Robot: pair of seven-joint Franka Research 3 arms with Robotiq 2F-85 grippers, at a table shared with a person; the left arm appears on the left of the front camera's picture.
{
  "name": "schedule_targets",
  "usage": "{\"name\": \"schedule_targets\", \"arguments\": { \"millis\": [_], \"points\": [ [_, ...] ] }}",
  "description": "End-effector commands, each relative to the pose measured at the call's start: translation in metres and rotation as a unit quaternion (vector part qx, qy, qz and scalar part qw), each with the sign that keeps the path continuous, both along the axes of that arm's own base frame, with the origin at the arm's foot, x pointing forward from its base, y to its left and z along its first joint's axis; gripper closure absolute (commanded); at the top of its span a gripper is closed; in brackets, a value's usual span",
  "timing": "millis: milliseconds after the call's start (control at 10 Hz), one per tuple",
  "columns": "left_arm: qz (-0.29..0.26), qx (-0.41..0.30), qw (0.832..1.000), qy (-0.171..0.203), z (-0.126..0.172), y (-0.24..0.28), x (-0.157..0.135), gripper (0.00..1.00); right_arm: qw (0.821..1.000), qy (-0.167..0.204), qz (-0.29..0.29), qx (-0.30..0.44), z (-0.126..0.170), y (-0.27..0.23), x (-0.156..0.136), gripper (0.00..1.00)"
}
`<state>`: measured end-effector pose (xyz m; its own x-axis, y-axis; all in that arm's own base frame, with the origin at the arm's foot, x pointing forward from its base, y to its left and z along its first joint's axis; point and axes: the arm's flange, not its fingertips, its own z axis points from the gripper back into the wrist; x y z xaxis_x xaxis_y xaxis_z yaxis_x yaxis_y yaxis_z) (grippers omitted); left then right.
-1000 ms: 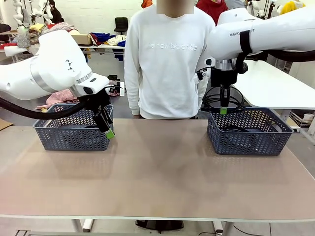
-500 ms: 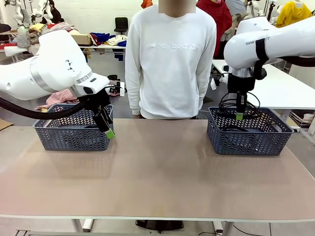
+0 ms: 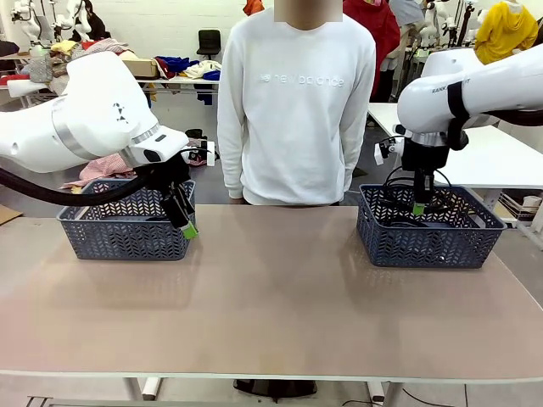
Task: Organize the cables according to human instructions.
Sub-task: Pick up a bundle of cables and place it in the basket indicated by the human.
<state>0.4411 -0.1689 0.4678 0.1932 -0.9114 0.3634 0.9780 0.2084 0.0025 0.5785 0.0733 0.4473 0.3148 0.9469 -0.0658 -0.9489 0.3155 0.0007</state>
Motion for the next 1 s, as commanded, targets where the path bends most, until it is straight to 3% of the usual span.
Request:
{"name": "schedule_targets", "arguments": {
  "millis": [0,300,400,500,600,900],
  "points": [
    [-0.007,0.001,1.0,-0.002,0.001,0.003,-0.001,0.0,1.0,-0.005,0.005,0.012,-0.002,-0.008,0.01,0.88],
    [-0.007,0.001,1.0,-0.002,0.001,0.003,-0.001,0.0,1.0,-0.008,0.001,0.012,-0.006,-0.008,0.018,0.88],
    [-0.007,0.001,1.0,-0.002,0.001,0.003,-0.001,0.0,1.0,-0.007,-0.004,0.006,-0.008,-0.008,0.021,0.83],
    [-0.007,0.001,1.0,-0.002,0.001,0.003,-0.001,0.0,1.0,-0.006,-0.006,0.004,-0.008,-0.009,0.022,0.68],
    [-0.007,0.001,1.0,-0.002,0.001,0.003,-0.001,0.0,1.0,-0.006,-0.012,0.006,-0.008,-0.009,0.021,0.63],
    [-0.007,0.001,1.0,-0.002,0.001,0.003,-0.001,0.0,1.0,-0.007,-0.018,0.012,0.0,-0.009,0.018,0.29]
  ]
}}
